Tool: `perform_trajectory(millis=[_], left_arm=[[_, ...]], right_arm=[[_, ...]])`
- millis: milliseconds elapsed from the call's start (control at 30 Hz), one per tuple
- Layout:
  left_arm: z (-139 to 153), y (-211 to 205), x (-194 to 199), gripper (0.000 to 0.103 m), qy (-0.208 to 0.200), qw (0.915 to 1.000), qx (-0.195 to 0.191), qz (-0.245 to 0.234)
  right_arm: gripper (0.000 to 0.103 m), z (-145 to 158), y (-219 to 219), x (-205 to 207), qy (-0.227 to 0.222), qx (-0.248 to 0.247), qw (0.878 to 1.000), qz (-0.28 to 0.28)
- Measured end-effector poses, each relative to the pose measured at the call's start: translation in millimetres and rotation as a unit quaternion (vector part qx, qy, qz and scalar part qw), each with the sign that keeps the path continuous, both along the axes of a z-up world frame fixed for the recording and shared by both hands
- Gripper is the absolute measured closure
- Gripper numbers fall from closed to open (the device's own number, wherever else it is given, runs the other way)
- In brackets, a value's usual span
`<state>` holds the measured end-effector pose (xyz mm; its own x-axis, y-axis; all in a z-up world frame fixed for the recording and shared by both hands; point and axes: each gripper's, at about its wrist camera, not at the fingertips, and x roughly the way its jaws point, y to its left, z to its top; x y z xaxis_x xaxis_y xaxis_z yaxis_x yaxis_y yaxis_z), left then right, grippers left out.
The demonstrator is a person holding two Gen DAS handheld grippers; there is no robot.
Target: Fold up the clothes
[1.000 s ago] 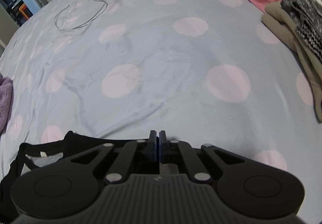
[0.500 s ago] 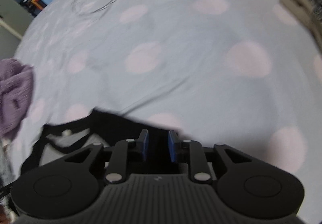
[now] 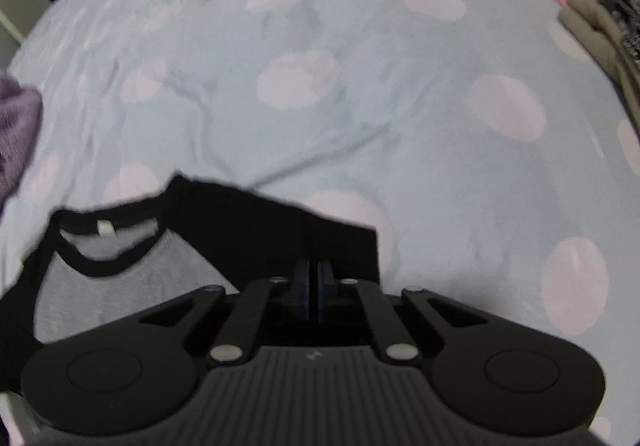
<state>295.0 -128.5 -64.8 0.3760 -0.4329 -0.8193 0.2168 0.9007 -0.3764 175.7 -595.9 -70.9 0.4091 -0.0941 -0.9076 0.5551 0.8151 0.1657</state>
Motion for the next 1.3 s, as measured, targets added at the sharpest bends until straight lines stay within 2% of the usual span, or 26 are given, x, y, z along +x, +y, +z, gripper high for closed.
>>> perform_trajectory(millis=[100,167,200,267,367,400,467,667,767,867,1000,1067,1167,1300], left_arm=[[-1.2,-0.6,-1.0,0.063,0.001,1.0000,-0.002,-0.001],[-2.9,-1.3,-2.1,0.063,0.004,1.0000,-0.002,-0.001],[-4.1,-2.6,-2.9,0.063,0.005,1.0000,-0.003,-0.004],[-6.0,-5.2,-4.7,0.063,0.007,0.9999,-0.005,-0.011],[-8.9,-10.2,-6.3,0.062,0.006,0.9999,-0.004,-0.013],[-10.5,-12.0,-6.7,0.062,0.006,0.9999,-0.002,-0.012],[-13.1,-15.6,-8.2,0.062,0.005,0.9999,0.000,-0.012],[-13.4,-22.6,-12.9,0.062,-0.006,0.9998,0.007,-0.018],[-12.8,-22.6,-12.0,0.062,-0.006,0.9998,0.002,-0.016],[-11.5,-21.8,-11.3,0.062,-0.010,0.9998,-0.003,-0.015],[-12.7,-21.2,-10.8,0.062,-0.011,0.9998,-0.004,-0.016],[-13.8,-21.0,-10.6,0.062,-0.010,0.9998,-0.004,-0.015],[-13.0,-20.4,-9.9,0.062,-0.012,0.9998,-0.011,-0.013],[-12.1,-21.3,-8.5,0.062,-0.008,0.9996,-0.022,-0.014]], right_arm=[[0.103,14.0,-15.6,-2.8,-0.019,-0.032,0.998,-0.046],[0.103,15.8,-23.2,-0.3,-0.010,-0.065,0.996,-0.061],[0.103,14.8,-26.9,0.1,-0.005,-0.068,0.996,-0.064],[0.103,9.9,-33.3,-1.3,0.003,-0.043,0.997,-0.065],[0.091,4.5,-33.3,-6.8,-0.007,0.018,0.998,-0.058],[0.076,3.5,-31.8,-7.8,-0.011,0.031,0.998,-0.056],[0.070,2.6,-26.1,-7.2,-0.017,0.040,0.998,-0.050],[0.071,-13.7,-5.9,6.0,0.000,0.024,0.999,-0.027],[0.099,-20.4,-4.8,3.7,0.007,0.018,0.999,-0.031],[0.101,-7.9,-9.4,-3.7,-0.020,0.002,0.999,-0.043],[0.101,8.7,-31.2,-15.0,-0.053,-0.018,0.994,-0.092],[0.101,6.4,-39.5,-15.5,-0.043,-0.026,0.993,-0.107],[0.101,-3.6,-43.0,-15.5,-0.030,-0.007,0.995,-0.097],[0.082,-2.1,-39.6,-22.5,-0.036,-0.010,0.996,-0.077]])
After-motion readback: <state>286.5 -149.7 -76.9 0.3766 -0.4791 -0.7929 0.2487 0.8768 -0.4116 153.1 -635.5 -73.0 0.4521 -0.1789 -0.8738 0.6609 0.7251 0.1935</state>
